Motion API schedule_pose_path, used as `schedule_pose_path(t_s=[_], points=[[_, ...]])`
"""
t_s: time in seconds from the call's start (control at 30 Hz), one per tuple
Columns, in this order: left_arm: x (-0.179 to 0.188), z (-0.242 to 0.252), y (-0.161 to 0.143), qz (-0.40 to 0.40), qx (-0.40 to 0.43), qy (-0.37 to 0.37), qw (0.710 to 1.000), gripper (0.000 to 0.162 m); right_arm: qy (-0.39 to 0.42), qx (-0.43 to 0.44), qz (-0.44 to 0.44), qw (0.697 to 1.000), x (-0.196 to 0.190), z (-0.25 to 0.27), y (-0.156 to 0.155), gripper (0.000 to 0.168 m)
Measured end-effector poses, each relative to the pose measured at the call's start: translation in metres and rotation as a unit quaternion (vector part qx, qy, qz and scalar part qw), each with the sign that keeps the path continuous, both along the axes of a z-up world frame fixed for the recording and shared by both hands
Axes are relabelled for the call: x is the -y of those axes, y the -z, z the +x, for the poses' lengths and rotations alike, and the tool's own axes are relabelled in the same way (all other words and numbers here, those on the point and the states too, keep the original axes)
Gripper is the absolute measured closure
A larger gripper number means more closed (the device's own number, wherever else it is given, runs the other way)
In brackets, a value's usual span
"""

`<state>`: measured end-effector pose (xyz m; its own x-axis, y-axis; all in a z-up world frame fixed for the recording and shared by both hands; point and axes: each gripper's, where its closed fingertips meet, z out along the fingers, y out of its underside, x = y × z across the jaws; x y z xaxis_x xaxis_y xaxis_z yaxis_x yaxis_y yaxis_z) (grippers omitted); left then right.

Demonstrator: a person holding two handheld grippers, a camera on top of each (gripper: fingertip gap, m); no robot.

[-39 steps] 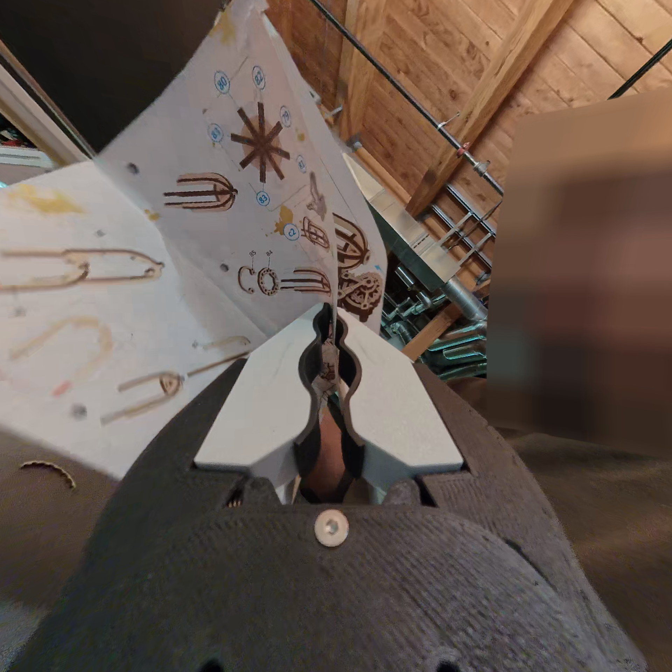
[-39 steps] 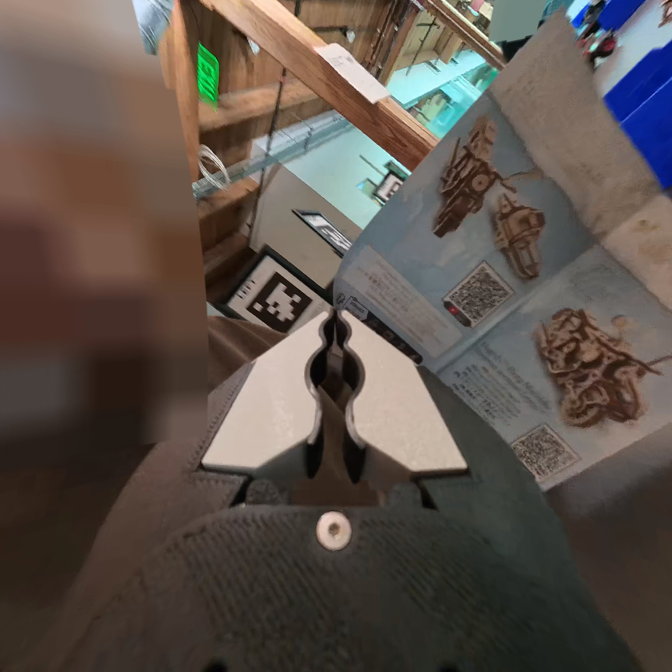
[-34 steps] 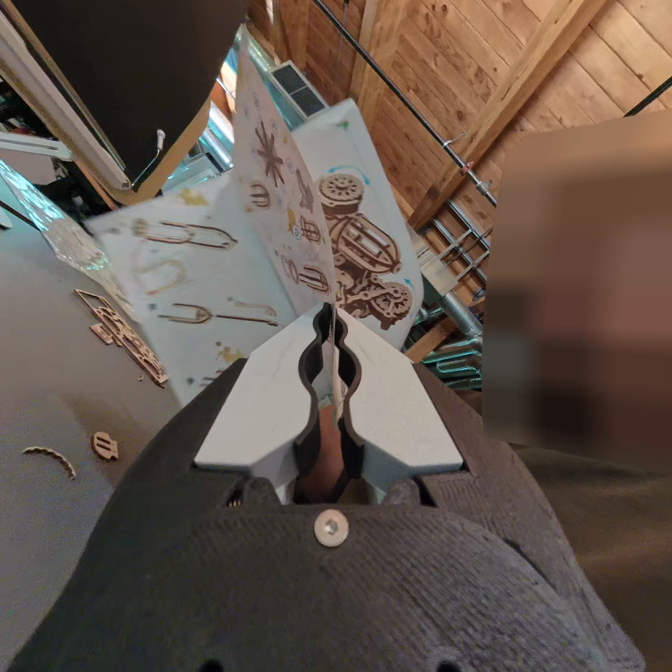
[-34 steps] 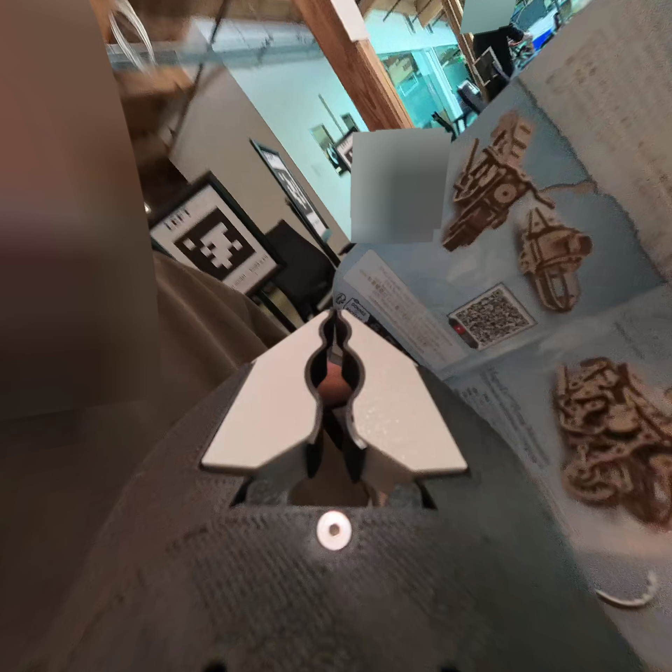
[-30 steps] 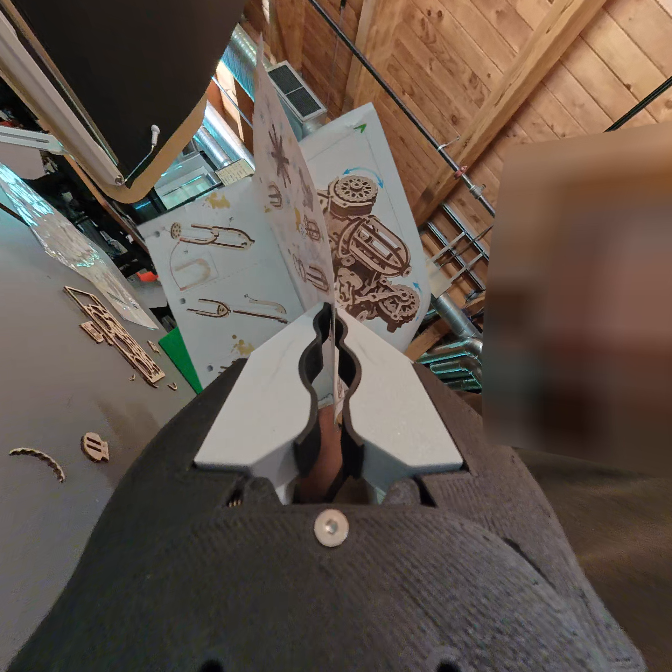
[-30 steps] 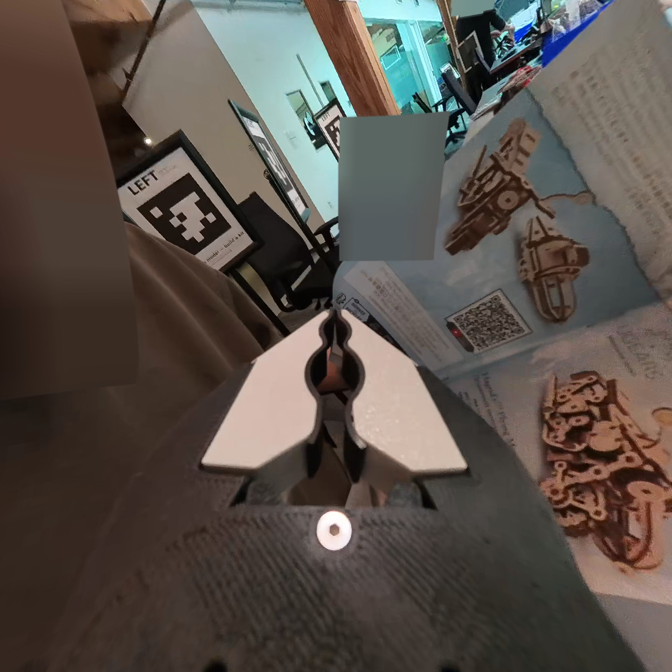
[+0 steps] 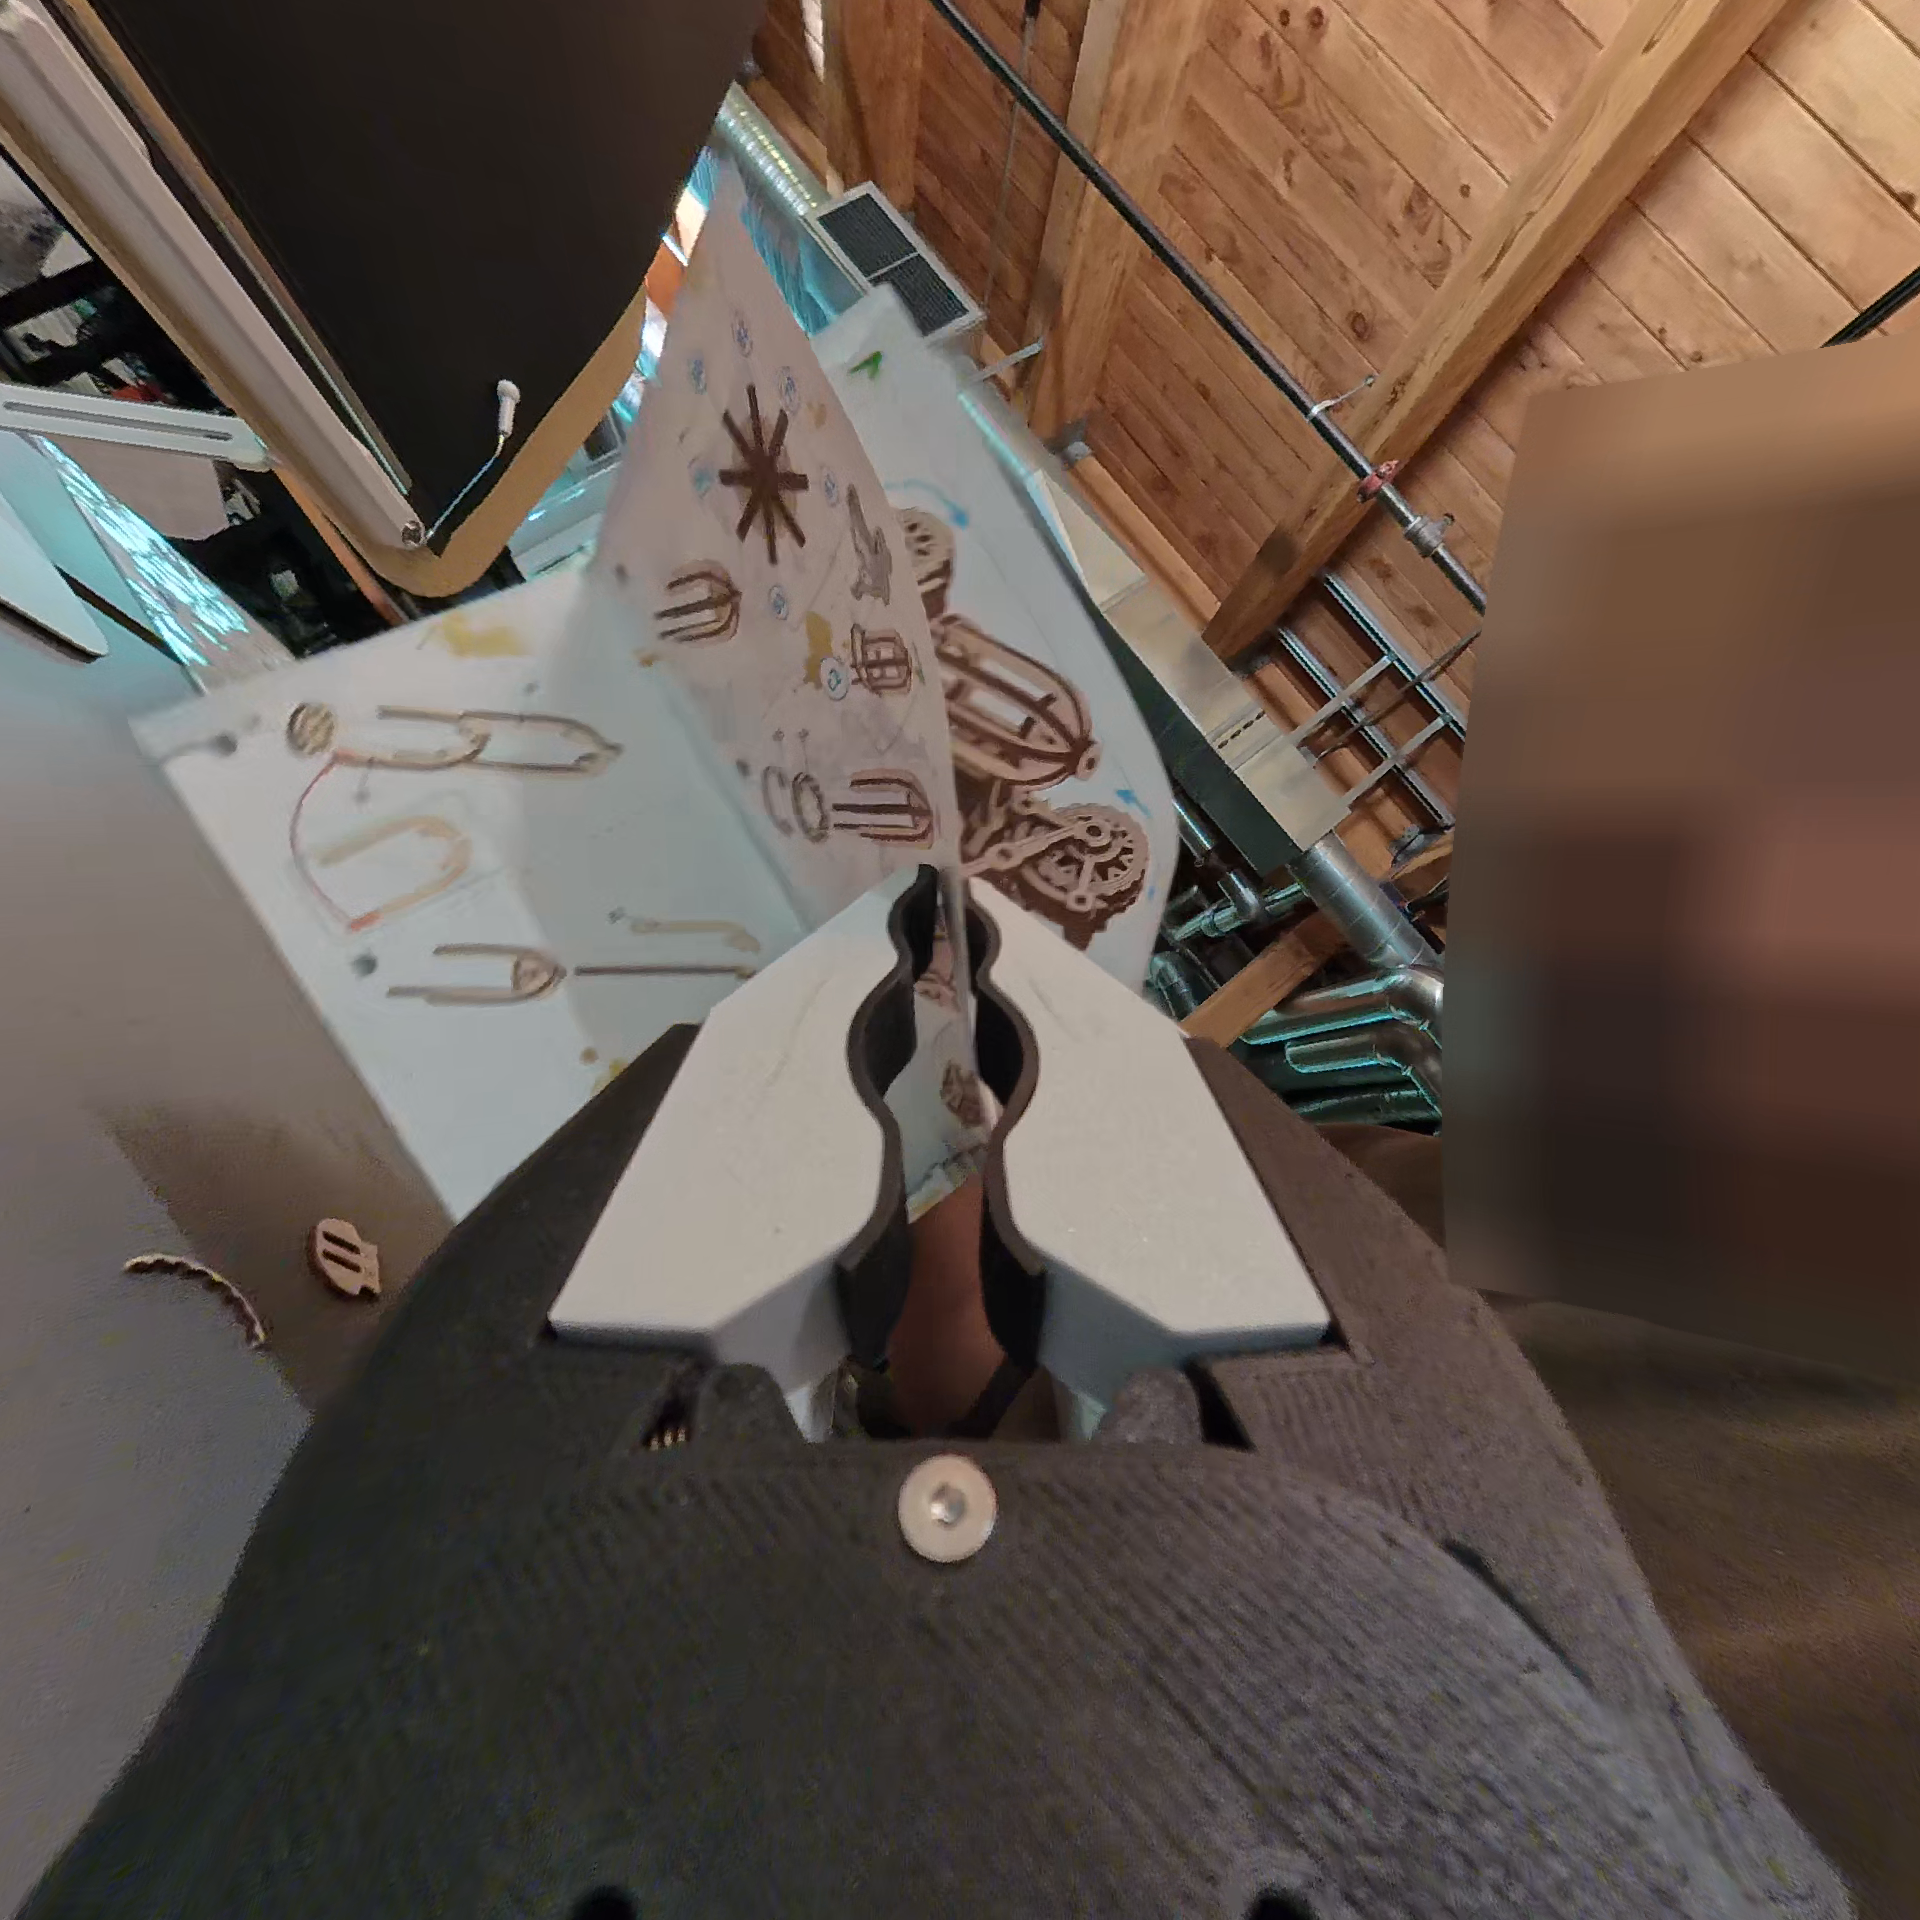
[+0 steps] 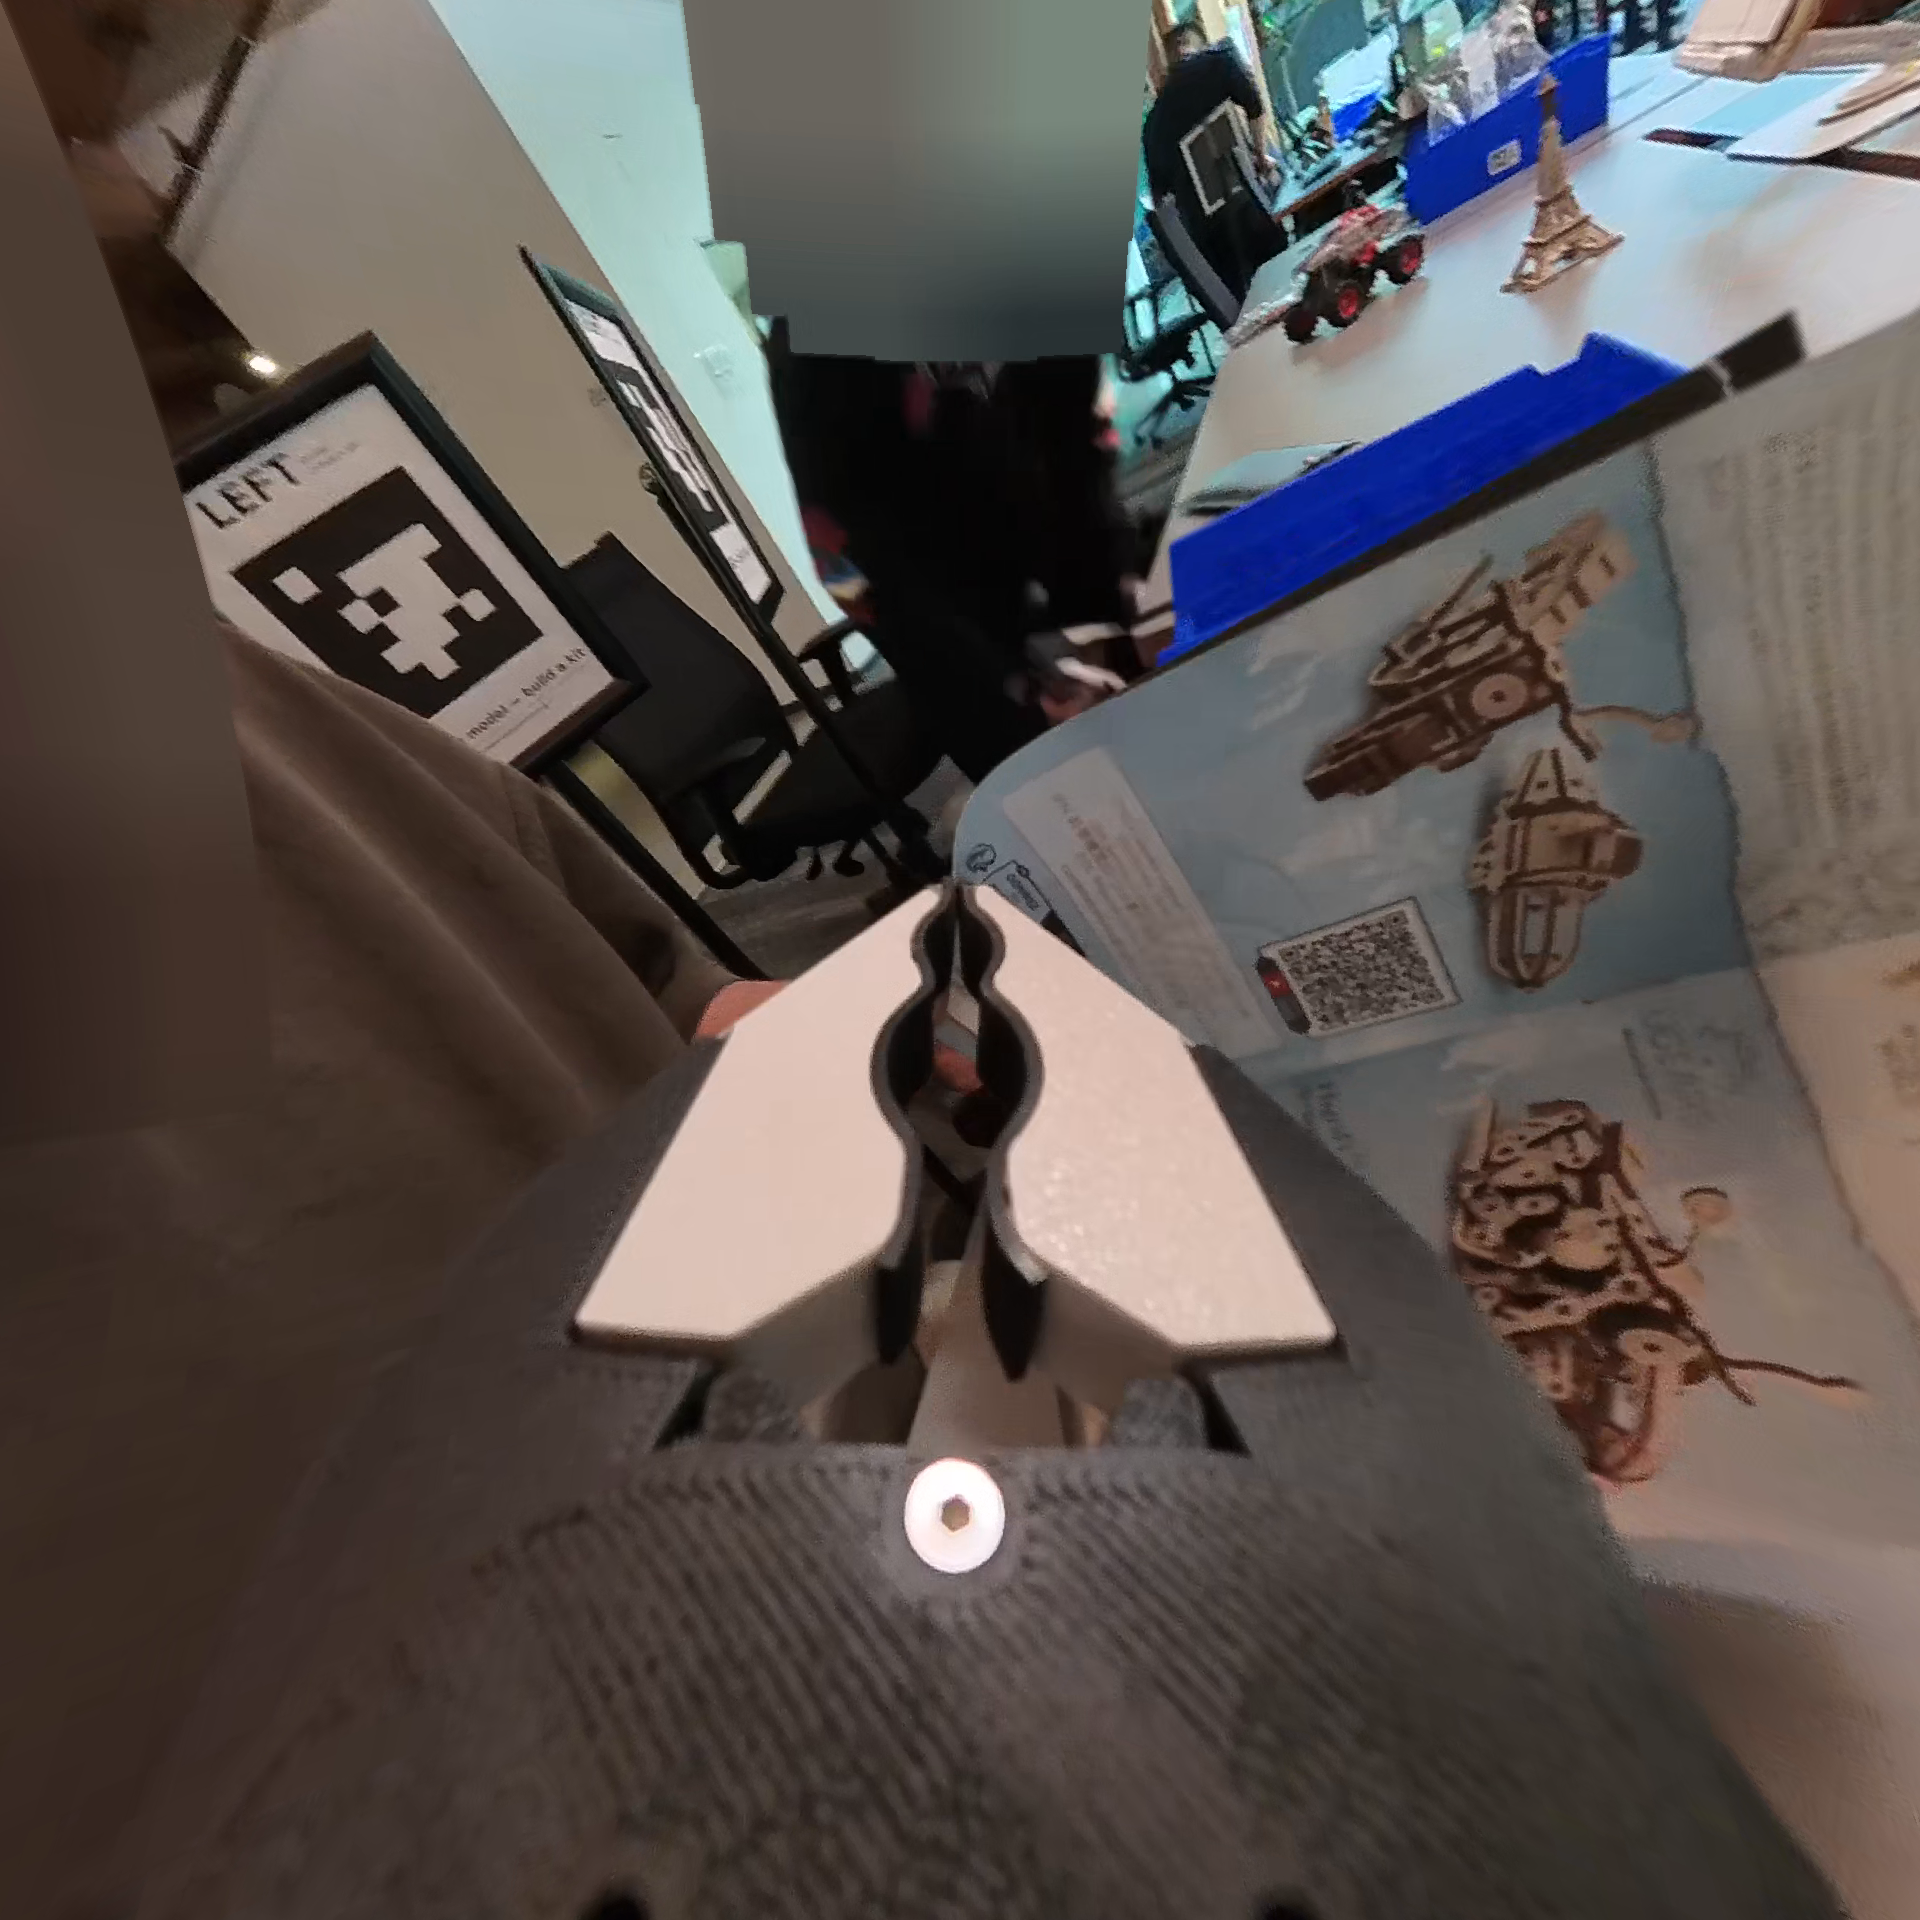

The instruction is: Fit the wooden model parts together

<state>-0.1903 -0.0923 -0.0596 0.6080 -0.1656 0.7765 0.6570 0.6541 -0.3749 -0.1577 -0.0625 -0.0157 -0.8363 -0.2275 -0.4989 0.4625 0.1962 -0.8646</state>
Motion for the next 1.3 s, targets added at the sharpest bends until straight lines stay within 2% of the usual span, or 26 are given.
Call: schedule_pose_path(t_s=[0.03,0.13,0.3,0.43,0.53,0.7,0.8,0.9,1.0,1.07,1.1,1.2,1.3], points=[[0.001,0.0,0.0,0.004,0.002,-0.001,1.0,0.151,0.01,-0.01,0.013,1.0,0.002,-0.002,0.005,0.168],[0.004,-0.004,0.005,0.012,0.027,0.009,1.0,0.107,0.051,-0.075,0.079,0.993,0.007,-0.012,0.029,0.168],[0.006,-0.012,0.021,-0.036,0.066,0.005,0.997,0.073,0.073,-0.201,0.188,0.959,0.007,-0.019,0.07,0.168],[0.009,-0.019,0.034,-0.083,0.085,-0.025,0.993,0.078,0.091,-0.193,0.192,0.958,0.013,-0.027,0.079,0.168],[0.026,-0.026,0.031,-0.076,0.081,-0.072,0.991,0.077,0.156,-0.154,0.185,0.958,0.012,-0.059,0.077,0.168],[0.043,-0.027,0.024,-0.085,0.058,-0.122,0.987,0.08,0.279,-0.106,0.123,0.947,-0.015,-0.131,0.033,0.168],[0.032,-0.024,0.022,-0.119,0.034,-0.122,0.985,0.081,0.323,-0.146,0.138,0.925,-0.033,-0.161,0.023,0.168],[0.012,-0.017,0.022,-0.167,0.0,-0.105,0.98,0.081,0.355,-0.185,0.165,0.902,-0.044,-0.179,0.027,0.168],[-0.013,-0.004,0.02,-0.21,-0.048,-0.065,0.974,0.075,0.346,-0.199,0.173,0.9,-0.039,-0.178,0.042,0.168],[-0.03,0.007,0.023,-0.25,-0.08,-0.037,0.964,0.069,0.312,-0.18,0.184,0.915,-0.034,-0.166,0.058,0.133],[-0.038,0.012,0.027,-0.277,-0.096,-0.026,0.956,0.066,0.292,-0.166,0.19,0.923,-0.034,-0.157,0.065,0.125],[-0.062,0.024,0.048,-0.38,-0.14,-0.007,0.914,0.05,0.256,-0.155,0.179,0.937,-0.051,-0.127,0.068,0.108],[-0.087,0.038,0.075,-0.466,-0.177,0.026,0.867,0.034,0.23,-0.195,0.163,0.939,-0.083,-0.089,0.075,0.096]])
